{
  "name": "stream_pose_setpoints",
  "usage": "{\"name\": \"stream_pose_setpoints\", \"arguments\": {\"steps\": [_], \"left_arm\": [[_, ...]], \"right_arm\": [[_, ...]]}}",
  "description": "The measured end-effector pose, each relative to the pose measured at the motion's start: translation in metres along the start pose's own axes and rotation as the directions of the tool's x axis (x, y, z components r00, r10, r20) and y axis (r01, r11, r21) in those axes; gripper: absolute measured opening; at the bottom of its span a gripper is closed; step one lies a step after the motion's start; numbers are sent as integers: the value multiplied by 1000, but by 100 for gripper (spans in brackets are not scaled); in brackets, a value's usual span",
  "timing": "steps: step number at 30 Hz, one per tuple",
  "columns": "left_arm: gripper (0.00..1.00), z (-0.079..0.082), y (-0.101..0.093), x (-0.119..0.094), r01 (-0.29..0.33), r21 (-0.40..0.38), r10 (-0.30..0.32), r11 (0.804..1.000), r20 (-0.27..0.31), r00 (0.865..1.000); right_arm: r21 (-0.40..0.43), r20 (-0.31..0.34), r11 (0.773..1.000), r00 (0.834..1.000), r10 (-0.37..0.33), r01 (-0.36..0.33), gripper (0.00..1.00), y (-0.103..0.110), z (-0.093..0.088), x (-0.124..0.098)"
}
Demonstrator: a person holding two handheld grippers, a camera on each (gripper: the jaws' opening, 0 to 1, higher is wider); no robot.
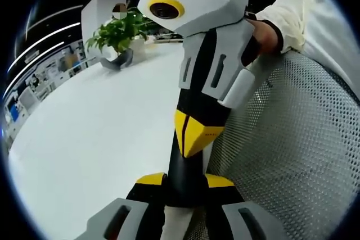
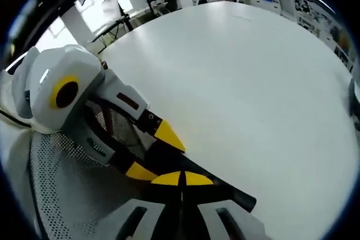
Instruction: Press the specified remote control buttons in sequence, fully releasing each button before pressing the next.
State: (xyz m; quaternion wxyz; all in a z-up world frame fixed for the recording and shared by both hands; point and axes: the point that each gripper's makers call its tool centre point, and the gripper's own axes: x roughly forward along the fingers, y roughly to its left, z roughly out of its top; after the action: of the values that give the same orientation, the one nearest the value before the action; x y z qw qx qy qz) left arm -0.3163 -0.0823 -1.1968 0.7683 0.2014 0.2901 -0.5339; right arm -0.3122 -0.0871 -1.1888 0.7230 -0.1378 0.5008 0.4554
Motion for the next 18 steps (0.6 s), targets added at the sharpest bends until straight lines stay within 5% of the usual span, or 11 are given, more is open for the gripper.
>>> {"name": "stream_pose_setpoints", "arguments": {"steps": [5, 8, 14, 18], "left_arm": [[25, 0, 0, 0, 1, 5, -1, 1000, -6, 1000], [24, 0, 0, 0, 1, 1, -1, 1000, -9, 1000], [25, 0, -1, 0, 1, 7, -1, 1000, -11, 1000], [25, 0, -1, -1, 1, 14, -1, 1000, -10, 1000]], "right_arm": [[9, -3, 1000, 1000, 7, -6, 0, -1, 0, 0], [-62, -8, 998, 1000, -17, 17, 0, 1, 0, 1], [0, 11, 1000, 1000, -1, 1, 0, -2, 0, 0], [-37, 1, 999, 1000, -23, 23, 0, 1, 1, 0]]}}
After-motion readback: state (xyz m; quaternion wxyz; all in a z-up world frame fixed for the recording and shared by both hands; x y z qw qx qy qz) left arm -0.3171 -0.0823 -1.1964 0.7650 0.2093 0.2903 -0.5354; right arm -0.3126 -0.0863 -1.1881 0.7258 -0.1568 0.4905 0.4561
